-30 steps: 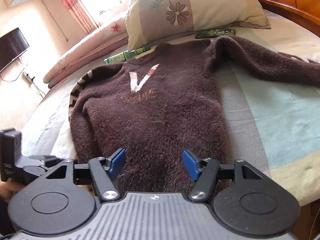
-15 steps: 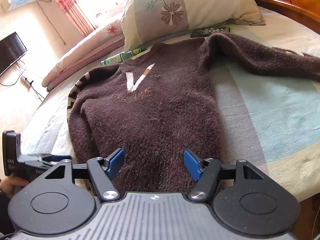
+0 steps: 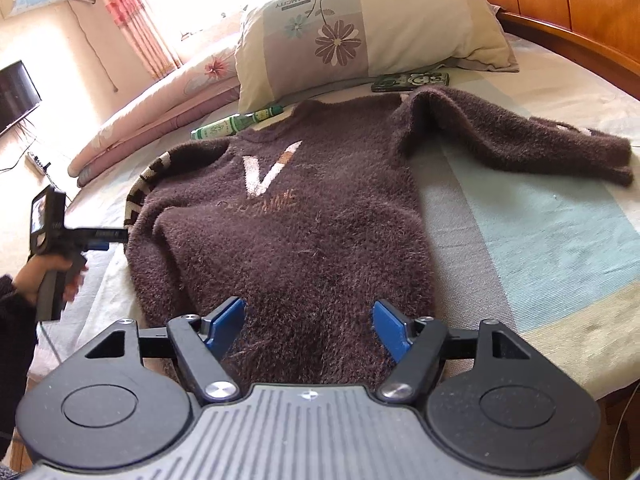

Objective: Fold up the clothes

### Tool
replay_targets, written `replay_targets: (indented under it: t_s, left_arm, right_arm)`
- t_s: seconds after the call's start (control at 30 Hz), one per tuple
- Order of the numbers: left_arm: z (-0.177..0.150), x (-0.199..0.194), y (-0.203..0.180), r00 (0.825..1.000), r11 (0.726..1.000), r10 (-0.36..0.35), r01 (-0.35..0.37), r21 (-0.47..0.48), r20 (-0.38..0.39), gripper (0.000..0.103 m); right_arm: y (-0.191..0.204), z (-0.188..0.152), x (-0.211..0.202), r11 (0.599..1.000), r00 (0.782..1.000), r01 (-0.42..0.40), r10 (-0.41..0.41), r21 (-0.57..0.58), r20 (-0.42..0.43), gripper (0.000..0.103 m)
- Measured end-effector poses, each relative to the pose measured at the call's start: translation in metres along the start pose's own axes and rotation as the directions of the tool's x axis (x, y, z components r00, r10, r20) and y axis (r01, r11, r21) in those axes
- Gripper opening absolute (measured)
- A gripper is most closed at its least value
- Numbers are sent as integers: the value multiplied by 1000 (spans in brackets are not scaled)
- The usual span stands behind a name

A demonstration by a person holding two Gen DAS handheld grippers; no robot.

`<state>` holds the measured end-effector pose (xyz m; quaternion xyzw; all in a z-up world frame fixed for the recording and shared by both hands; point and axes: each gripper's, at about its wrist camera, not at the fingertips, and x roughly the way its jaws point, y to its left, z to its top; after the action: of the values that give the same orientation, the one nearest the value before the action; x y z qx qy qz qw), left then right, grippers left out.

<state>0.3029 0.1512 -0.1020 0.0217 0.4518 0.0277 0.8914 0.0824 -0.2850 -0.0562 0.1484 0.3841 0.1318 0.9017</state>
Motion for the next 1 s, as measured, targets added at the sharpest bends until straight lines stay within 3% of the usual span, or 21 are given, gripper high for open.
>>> replay_targets:
  t_s: [0.13, 0.23, 0.37, 0.5, 0.6, 0.73, 0.83, 0.9, 1.0]
  left_arm:
    - [16, 22, 17, 999, 999, -10, 8, -52, -48, 102]
    - [21, 32, 24, 997, 999, -5, 2, -40, -71, 103]
    - [27, 34, 31, 997, 1000, 32, -32, 1, -66, 103]
    - [35, 37, 42, 995, 996, 84, -83, 19, -57, 103]
    - [41, 39, 50, 991, 992, 122, -121, 34, -50, 103]
    - [41, 34, 40, 993, 991, 122, -121, 56, -6, 102]
    - [42, 41, 34, 998, 997, 49, -47, 64, -27, 103]
    - [41, 46, 33, 992, 987, 129, -128, 96, -9, 103]
    - [53, 48, 42, 983, 979, 185, -184, 88, 3, 103]
  right_arm:
    - [5, 3, 2, 1000, 1000, -12, 12, 27, -5, 76]
    - [24, 11, 10, 996, 995, -89, 90, 22, -41, 80]
    - [83, 16, 27, 975, 984, -138, 115, -173, -137, 95]
    - [129, 12, 40, 925, 981, -150, 96, -350, -167, 99]
    - [143, 10, 45, 911, 981, -153, 92, -383, -173, 101]
    - [138, 9, 46, 925, 981, -144, 87, -352, -173, 101]
    - [128, 9, 44, 945, 983, -126, 78, -302, -166, 101]
    - [123, 9, 44, 956, 984, -111, 67, -272, -165, 101]
    - [120, 8, 42, 959, 987, -82, 40, -270, -157, 101]
